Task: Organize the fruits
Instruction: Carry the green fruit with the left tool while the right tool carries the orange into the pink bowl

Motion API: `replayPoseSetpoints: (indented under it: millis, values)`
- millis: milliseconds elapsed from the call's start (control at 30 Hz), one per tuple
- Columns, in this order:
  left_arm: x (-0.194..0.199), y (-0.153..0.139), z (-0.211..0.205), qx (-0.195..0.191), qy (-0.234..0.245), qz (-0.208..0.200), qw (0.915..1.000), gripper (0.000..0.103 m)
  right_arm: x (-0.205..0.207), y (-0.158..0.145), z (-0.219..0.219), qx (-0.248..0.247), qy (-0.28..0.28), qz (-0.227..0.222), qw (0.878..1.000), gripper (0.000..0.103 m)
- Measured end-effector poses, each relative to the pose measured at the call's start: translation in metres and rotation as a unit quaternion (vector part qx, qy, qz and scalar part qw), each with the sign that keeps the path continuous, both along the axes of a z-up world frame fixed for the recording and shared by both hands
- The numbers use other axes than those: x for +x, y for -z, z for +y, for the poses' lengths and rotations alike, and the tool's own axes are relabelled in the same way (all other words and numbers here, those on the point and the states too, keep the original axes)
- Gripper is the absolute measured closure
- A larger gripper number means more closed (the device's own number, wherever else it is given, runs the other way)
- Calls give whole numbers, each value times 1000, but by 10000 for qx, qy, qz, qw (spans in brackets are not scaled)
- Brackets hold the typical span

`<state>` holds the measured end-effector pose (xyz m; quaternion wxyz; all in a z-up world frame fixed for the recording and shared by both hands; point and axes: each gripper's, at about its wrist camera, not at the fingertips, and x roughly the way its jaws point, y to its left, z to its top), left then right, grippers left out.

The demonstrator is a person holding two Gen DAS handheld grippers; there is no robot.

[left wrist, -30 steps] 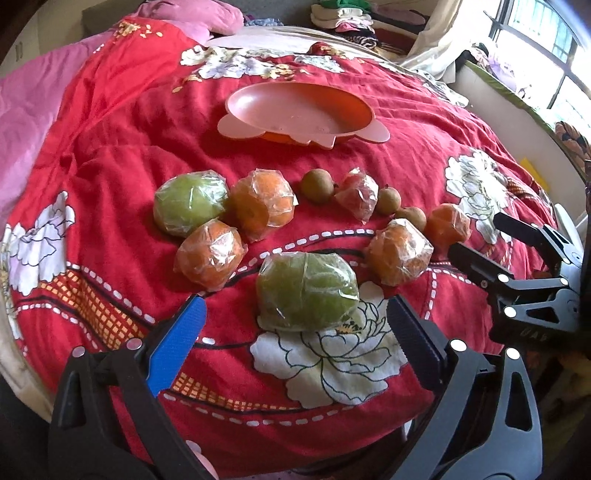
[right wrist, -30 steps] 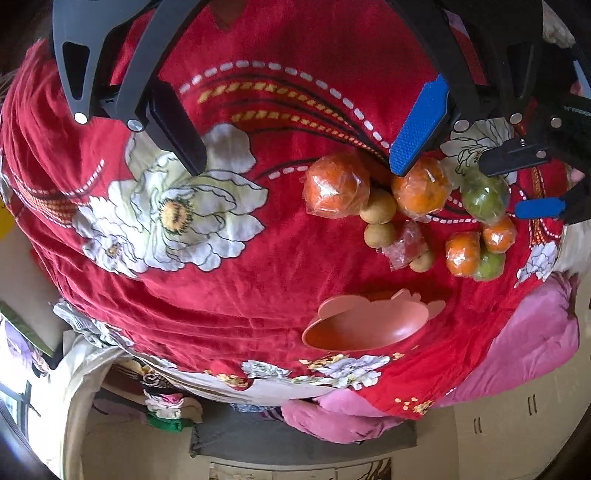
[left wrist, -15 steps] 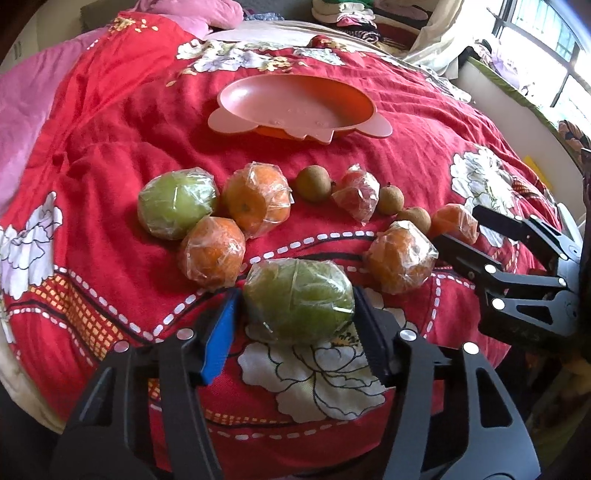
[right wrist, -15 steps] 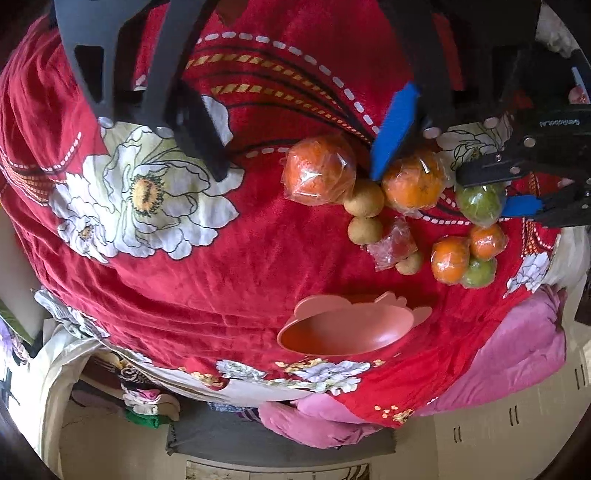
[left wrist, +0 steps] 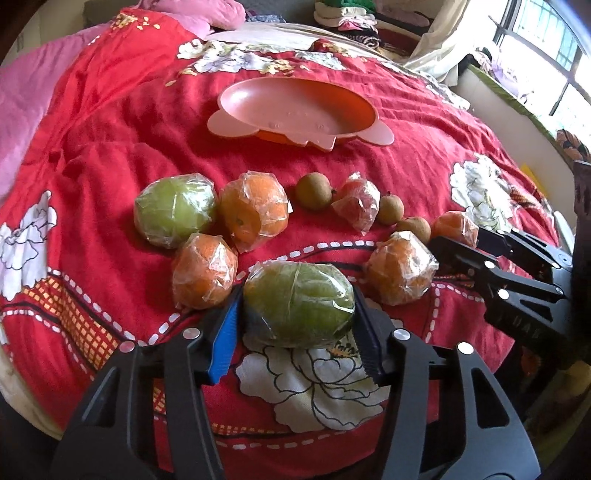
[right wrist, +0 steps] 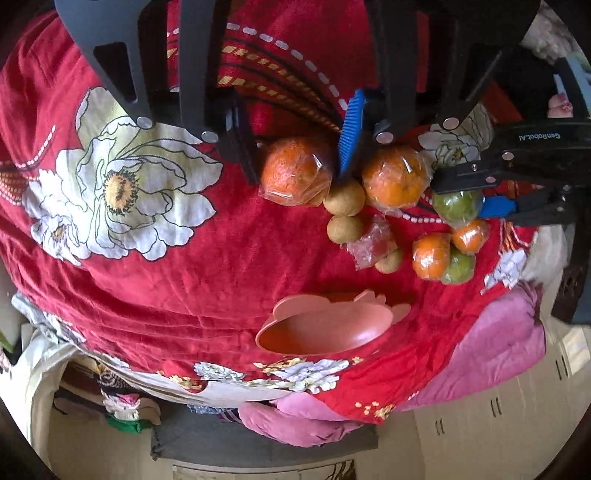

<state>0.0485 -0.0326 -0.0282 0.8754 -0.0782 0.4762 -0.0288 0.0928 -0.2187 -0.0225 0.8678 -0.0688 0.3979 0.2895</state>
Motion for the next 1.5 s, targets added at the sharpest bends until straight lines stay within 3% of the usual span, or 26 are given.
replayPoseSetpoints:
  millis: [333,600,1033,1500]
  values:
    - [-4,-26,7,-195,-72,-198,9996,56,15,-25,-2,314,-166,-163,9992,64]
    - [15,-51,22,-317,-203,-374,9986,56,27,-37,5,489,-306,-199,9981,64]
    - [72,-63,42,-309,-201,-330,9988,56,51,-49,19,556,-519,-207,9969,64]
    - [136,-61,48,-297,27,-40,9995,57,81,-52,46,293,-718,-255,9967,63]
